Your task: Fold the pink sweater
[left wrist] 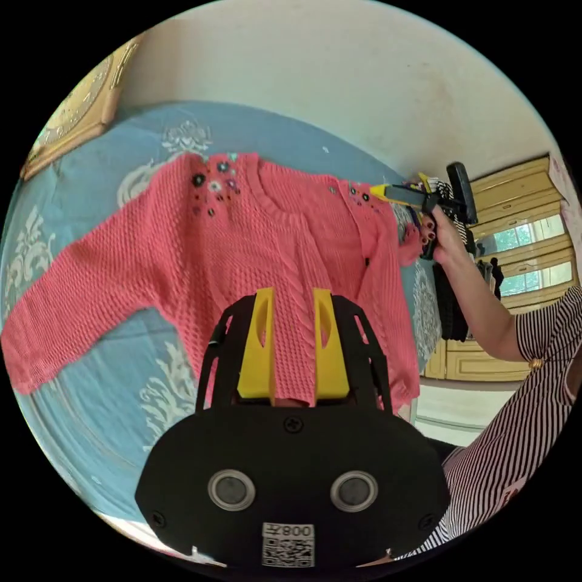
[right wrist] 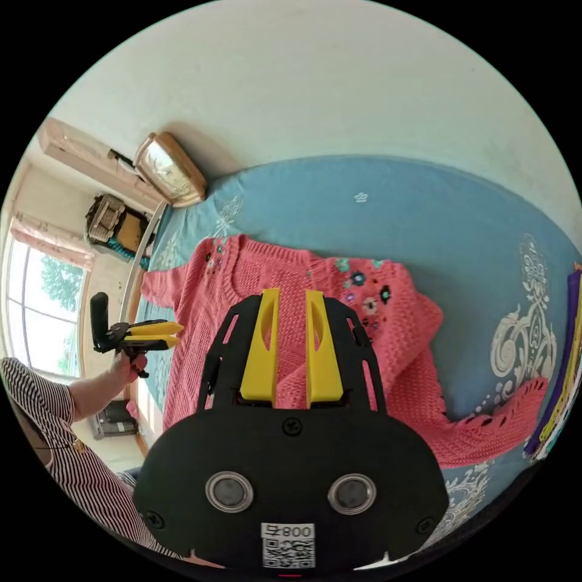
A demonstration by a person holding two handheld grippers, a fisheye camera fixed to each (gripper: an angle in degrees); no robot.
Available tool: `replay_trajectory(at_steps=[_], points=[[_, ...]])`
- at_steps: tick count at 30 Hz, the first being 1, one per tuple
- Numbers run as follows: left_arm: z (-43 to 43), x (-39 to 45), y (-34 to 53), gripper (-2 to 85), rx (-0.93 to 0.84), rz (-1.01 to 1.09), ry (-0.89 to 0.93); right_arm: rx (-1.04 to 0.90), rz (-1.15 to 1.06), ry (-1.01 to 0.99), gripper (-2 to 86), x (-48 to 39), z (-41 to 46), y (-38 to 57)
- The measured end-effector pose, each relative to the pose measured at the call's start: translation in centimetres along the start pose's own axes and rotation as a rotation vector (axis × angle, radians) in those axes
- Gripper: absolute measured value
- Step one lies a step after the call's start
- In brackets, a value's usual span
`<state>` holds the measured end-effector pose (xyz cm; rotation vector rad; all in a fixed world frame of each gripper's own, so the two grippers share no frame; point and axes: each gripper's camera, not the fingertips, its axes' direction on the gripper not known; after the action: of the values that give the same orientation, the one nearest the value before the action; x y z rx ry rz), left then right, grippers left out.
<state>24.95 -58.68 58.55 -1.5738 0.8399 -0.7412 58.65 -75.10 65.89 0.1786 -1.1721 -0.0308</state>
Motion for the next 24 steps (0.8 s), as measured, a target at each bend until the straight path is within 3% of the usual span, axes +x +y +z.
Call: replay_trajectory(at_steps=[5,12,18,24], points=[[4.2,3.8,7.5,9.7,-0.199,-0.058,0.100,-0.193,-0.082,-0.089,8.5,-3.9,7.6,-0.9],[9.6,6.0,12.2,7.2,-0.376,-0.067,0.008,-0.263,-0.071,-0.078,7.5,-5.1,11.5,-2.8],[10.6,4.8,13.3,1.7,-0.344,-0.146,0.028,-0.285,-0.094,-0.069,2.9,-5.8,11.6,-3.2],[9.6,5.1,14.9,1.6,-0.283,-0.171,0.083,-0.253,-0.114,-0.117,1.8,-6.9,10.5,-3.9]])
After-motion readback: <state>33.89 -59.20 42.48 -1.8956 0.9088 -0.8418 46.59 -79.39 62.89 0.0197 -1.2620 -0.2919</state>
